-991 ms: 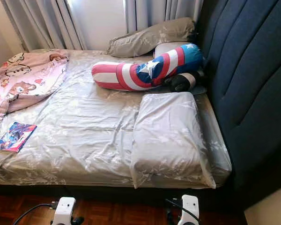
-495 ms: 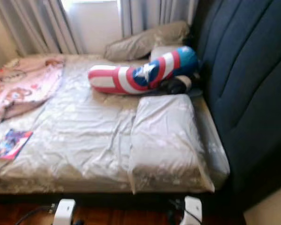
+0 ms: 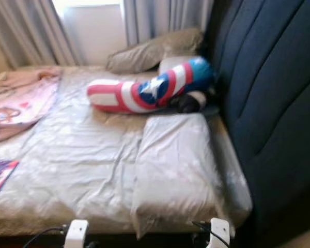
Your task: Clean up the room
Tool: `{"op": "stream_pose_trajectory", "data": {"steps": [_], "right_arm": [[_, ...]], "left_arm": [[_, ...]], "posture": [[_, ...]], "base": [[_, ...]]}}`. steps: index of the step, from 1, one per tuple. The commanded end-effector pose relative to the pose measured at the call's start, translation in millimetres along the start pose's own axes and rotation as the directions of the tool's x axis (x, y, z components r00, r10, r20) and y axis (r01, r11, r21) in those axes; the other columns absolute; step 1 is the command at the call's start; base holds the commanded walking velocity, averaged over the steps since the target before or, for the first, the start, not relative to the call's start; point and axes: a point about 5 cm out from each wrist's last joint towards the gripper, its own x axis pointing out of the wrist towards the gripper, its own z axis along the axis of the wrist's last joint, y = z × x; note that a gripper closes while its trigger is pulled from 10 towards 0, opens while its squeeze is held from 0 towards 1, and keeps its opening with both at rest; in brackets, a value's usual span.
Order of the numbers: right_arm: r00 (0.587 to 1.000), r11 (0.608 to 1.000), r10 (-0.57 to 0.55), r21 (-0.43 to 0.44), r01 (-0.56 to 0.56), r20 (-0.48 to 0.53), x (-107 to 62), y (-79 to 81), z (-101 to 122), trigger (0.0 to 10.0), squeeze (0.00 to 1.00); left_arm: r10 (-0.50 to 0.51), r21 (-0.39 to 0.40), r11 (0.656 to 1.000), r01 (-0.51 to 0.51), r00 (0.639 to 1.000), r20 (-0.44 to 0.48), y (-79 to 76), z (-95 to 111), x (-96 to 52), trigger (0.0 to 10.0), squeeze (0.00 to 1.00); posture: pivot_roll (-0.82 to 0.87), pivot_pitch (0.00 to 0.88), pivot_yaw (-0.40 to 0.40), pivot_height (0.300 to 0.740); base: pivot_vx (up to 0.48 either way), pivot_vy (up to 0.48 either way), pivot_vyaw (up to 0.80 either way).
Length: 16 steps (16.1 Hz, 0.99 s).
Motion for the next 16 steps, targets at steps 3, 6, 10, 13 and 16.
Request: {"op": "stream_pose_trajectory", "data": {"steps": [3, 6, 10, 13, 16], "right_arm": [[1.000, 1.000, 0.029, -0.007, -0.029, -0.007, 0.8, 10.4, -2.9, 10.0, 0.00], [0.999, 0.999, 0.033, -0.008, -0.033, -0.006, 0.7, 10.8, -3.2, 10.0, 0.00], [0.999, 0.999, 0.041, 0.002, -0.041, 0.010, 1.1, 12.2, -0.7, 10.0, 0.00], [0.999, 0.999, 0.036, 0.004, -0.036, 0.012, 1.3, 11.2, 0.3, 10.0, 0.00], [0.999, 0.999, 0.043, -0.005, -0.043, 0.010, 1.5, 12.2, 0.9, 10.0, 0.00]], "left_arm": [[0.022, 0.023, 0.999, -0.022, 0.999, -0.026, 9.2, -8.0, -3.0, 10.0, 0.00], [0.017, 0.013, 1.000, -0.017, 1.000, -0.026, 7.8, -7.9, -2.8, 10.0, 0.00], [0.013, -0.004, 1.000, -0.013, 1.000, -0.018, 7.1, -5.8, -2.2, 10.0, 0.00], [0.012, -0.010, 1.000, -0.012, 1.000, -0.012, 7.1, -4.1, -1.9, 10.0, 0.00], [0.006, -0.014, 1.000, -0.006, 1.000, 0.001, 6.8, -1.3, -1.5, 10.0, 0.00]], "posture": [[0.00, 0.000, -0.018, 0.740], [-0.01, 0.000, -0.017, 0.740], [-0.01, 0.000, -0.017, 0.740], [-0.01, 0.000, -0.017, 0.740], [0.00, 0.000, -0.018, 0.740]], "base": [[0.000, 0.000, 0.00], [0.000, 0.000, 0.00], [0.061, 0.000, 0.00], [0.250, 0.000, 0.00], [0.262, 0.000, 0.00]]}}
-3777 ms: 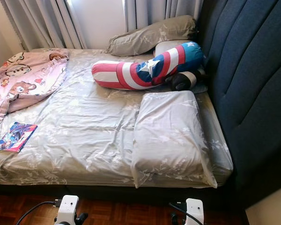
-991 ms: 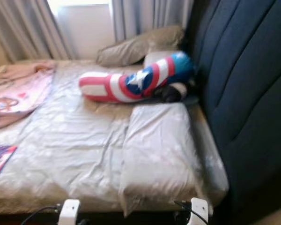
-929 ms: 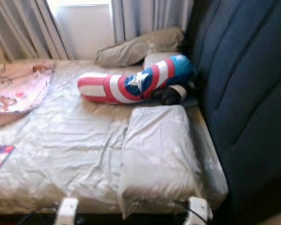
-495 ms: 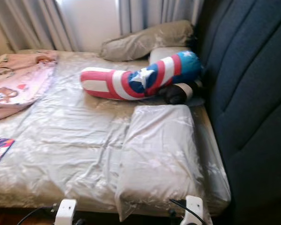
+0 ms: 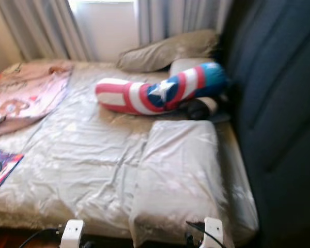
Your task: Clean up the room
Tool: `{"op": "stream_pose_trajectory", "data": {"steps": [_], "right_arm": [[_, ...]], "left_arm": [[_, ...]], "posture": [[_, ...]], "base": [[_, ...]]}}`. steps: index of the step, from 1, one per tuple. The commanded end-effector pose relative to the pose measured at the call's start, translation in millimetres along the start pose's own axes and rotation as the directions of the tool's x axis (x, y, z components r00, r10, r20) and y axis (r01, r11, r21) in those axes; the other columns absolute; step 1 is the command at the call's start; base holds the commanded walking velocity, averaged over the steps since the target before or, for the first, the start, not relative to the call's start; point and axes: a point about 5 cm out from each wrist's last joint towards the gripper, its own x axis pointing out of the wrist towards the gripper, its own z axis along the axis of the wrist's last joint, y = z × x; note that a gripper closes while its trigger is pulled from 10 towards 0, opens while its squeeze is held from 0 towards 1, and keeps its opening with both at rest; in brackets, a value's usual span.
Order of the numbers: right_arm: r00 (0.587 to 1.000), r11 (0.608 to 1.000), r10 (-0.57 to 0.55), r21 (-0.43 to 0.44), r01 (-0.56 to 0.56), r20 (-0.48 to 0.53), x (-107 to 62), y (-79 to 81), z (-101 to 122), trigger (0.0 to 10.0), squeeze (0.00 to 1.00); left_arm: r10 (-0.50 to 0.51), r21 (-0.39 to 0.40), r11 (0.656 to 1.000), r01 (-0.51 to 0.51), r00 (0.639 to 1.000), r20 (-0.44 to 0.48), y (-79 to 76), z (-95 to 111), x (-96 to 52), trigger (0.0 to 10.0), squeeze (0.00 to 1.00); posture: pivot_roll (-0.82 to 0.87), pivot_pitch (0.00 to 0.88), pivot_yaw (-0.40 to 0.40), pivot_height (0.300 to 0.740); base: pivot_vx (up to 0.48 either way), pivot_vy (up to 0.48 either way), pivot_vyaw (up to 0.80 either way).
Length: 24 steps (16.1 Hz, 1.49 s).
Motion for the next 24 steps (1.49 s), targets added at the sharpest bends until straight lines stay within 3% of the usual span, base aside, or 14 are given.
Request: {"op": "stream_pose_trajectory", "data": {"steps": [1, 8, 10, 12, 16, 19, 24], "right_arm": [[1.000, 1.000, 0.003, -0.001, -0.003, 0.005, 0.7, 1.6, 2.1, 10.0, 0.00], [1.000, 1.000, 0.000, -0.001, 0.000, 0.000, 0.4, 0.8, 1.0, 10.0, 0.00], [1.000, 1.000, -0.005, 0.008, 0.005, 0.002, 0.4, 0.1, 1.2, 10.0, 0.00], [0.999, 0.999, -0.020, 0.031, 0.019, 0.031, 0.7, -1.8, 5.8, 10.0, 0.00], [0.990, 0.998, -0.039, 0.056, 0.032, 0.134, 3.0, -5.9, 31.2, 10.0, 0.00], [0.935, 0.999, -0.014, 0.043, -0.001, 0.354, 3.1, -4.7, 87.1, 10.0, 0.00], [0.924, 0.999, -0.018, 0.054, -0.003, 0.383, 2.8, -2.8, 93.0, 10.0, 0.00]], "left_arm": [[-0.002, -0.004, 1.000, 0.002, 1.000, 0.006, 0.3, 1.5, 0.2, 10.0, 0.00], [-0.018, 0.016, 1.000, 0.017, 0.999, 0.041, -2.0, 10.3, 1.7, 10.0, 0.00], [-0.026, 0.015, 1.000, 0.025, 0.996, 0.083, -1.6, 21.3, 2.9, 10.0, 0.00], [-0.036, 0.002, 0.999, 0.036, 0.984, 0.177, -3.7, 46.4, 5.2, 10.0, 0.00], [-0.044, -0.020, 0.998, 0.052, 0.957, 0.287, -6.3, 75.5, 5.7, 10.0, 0.00], [-0.064, -0.021, 0.997, 0.078, 0.923, 0.380, -11.5, 98.5, 4.4, 10.0, 0.00], [-0.077, -0.027, 0.995, 0.098, 0.902, 0.426, -16.4, 103.4, 3.0, 10.0, 0.00]], "posture": [[0.00, 0.000, -0.018, 0.740], [0.00, 0.000, -0.017, 0.740], [0.00, 0.002, -0.018, 0.740], [0.00, 0.002, -0.017, 0.740], [0.00, 0.005, -0.016, 0.740], [-0.01, 0.011, -0.017, 0.740], [0.00, 0.015, -0.022, 0.740]], "base": [[0.266, 0.000, 0.00], [0.114, 0.000, 0.00], [0.000, 0.000, 0.00], [0.000, 0.000, 0.00], [0.000, 0.000, 0.00], [0.000, 0.000, 0.00], [0.000, 0.000, 0.00]]}}
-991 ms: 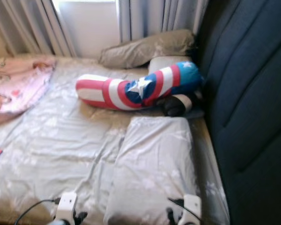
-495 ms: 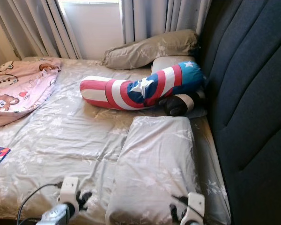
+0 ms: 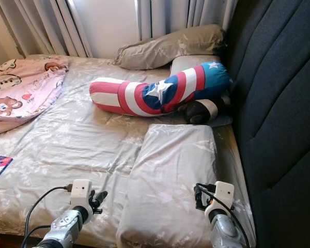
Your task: Clean up the room
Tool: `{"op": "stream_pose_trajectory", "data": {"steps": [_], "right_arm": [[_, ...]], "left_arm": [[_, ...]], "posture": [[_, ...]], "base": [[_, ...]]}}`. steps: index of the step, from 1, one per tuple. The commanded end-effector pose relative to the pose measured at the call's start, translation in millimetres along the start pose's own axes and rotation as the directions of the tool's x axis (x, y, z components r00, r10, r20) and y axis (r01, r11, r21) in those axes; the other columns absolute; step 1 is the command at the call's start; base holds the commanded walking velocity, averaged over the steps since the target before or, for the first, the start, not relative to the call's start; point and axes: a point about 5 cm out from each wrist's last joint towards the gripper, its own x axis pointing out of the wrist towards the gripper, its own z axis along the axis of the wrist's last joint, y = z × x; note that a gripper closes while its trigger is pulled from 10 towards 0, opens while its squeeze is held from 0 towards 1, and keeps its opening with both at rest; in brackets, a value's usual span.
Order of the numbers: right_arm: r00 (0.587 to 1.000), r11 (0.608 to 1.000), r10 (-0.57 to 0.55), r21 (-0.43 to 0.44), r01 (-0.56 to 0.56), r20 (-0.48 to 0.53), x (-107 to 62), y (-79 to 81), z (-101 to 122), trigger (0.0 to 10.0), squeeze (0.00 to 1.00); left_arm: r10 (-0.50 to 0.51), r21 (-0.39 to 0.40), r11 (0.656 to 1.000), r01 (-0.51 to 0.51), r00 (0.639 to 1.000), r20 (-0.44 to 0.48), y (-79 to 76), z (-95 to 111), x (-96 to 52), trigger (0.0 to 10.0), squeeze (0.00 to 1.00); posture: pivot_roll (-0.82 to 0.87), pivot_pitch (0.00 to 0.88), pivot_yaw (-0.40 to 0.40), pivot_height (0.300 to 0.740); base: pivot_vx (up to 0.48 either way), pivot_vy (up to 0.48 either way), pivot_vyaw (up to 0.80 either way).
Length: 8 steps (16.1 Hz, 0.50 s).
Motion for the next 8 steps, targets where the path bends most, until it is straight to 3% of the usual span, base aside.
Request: {"op": "stream_pose_trajectory", "data": {"steps": [1, 8], "right_arm": [[1.000, 1.000, -0.015, 0.021, 0.015, -0.005, -1.9, -0.7, -4.6, 10.0, 0.00], [1.000, 0.999, -0.026, 0.038, 0.026, 0.001, -2.1, 1.5, -5.7, 10.0, 0.00]], "left_arm": [[0.000, -0.003, 1.000, 0.000, 1.000, 0.019, 0.5, 1.5, -0.5, 10.0, 0.00], [-0.014, -0.012, 1.000, 0.014, 0.999, 0.051, -1.3, 10.5, 2.7, 10.0, 0.00]], "posture": [[0.00, 0.016, -0.022, 0.740], [-0.01, 0.016, -0.022, 0.740]], "base": [[0.259, 0.000, 0.00], [0.271, 0.000, 0.00]]}}
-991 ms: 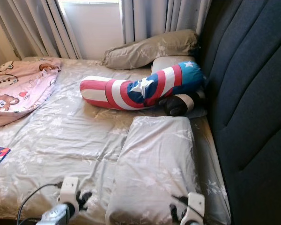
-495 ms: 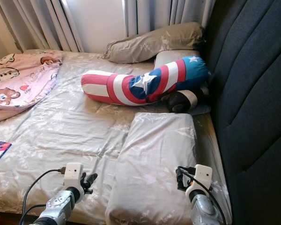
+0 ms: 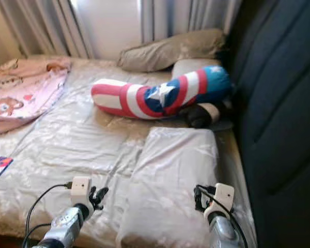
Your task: Clean up the room
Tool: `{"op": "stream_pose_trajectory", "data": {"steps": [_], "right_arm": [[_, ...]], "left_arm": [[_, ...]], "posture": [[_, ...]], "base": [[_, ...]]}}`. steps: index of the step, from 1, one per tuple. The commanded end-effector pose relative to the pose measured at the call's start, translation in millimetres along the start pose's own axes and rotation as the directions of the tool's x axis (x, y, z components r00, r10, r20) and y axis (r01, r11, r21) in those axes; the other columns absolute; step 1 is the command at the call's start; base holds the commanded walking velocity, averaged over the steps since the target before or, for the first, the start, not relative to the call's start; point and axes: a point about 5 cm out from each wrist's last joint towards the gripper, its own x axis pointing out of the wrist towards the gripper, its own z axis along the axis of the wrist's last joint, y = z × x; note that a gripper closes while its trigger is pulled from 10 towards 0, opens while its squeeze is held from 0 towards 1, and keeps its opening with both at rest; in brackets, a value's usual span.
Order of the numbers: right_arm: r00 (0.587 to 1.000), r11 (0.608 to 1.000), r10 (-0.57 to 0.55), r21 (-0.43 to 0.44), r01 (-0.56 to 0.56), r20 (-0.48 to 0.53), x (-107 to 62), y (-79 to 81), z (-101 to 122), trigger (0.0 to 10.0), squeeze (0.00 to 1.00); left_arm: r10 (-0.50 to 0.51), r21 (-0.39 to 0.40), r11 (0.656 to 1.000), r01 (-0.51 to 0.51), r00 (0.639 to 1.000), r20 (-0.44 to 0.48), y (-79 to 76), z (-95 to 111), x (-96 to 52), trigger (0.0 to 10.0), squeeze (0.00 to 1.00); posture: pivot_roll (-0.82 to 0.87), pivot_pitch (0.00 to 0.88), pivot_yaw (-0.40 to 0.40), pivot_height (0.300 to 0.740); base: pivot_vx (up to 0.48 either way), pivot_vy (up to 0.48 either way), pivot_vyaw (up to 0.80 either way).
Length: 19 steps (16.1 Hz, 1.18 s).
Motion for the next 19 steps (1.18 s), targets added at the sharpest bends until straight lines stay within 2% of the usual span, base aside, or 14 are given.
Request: {"op": "stream_pose_trajectory", "data": {"steps": [1, 11, 15, 19], "right_arm": [[1.000, 1.000, -0.009, 0.014, 0.009, 0.001, -0.2, -0.1, -0.7, 10.0, 0.00], [1.000, 0.999, -0.026, 0.029, 0.026, -0.013, -2.1, -3.0, -5.0, 10.0, 0.00], [0.999, 0.999, -0.033, 0.027, 0.033, 0.024, -0.9, -5.1, 1.6, 10.0, 0.00], [0.999, 1.000, -0.023, 0.015, 0.022, 0.044, 1.8, -3.0, 8.5, 10.0, 0.00]], "left_arm": [[-0.007, -0.002, 1.000, 0.007, 1.000, 0.017, -0.1, 5.0, 1.7, 10.0, 0.00], [-0.073, 0.012, 0.997, 0.072, 0.996, 0.058, -7.3, 17.2, 6.3, 10.0, 0.00], [-0.074, -0.044, 0.996, 0.080, 0.991, 0.113, -11.0, 29.6, 10.6, 10.0, 0.00], [-0.097, -0.010, 0.995, 0.099, 0.985, 0.141, -21.1, 36.5, 14.1, 10.0, 0.00]], "posture": [[-0.01, 0.016, -0.022, 0.740], [-0.01, 0.018, -0.019, 0.740], [0.00, 0.025, -0.021, 0.740], [-0.02, 0.024, -0.021, 0.740]], "base": [[0.274, 0.000, 0.00], [0.028, 0.000, 0.00], [0.000, 0.000, 0.00], [0.000, 0.000, 0.00]]}}
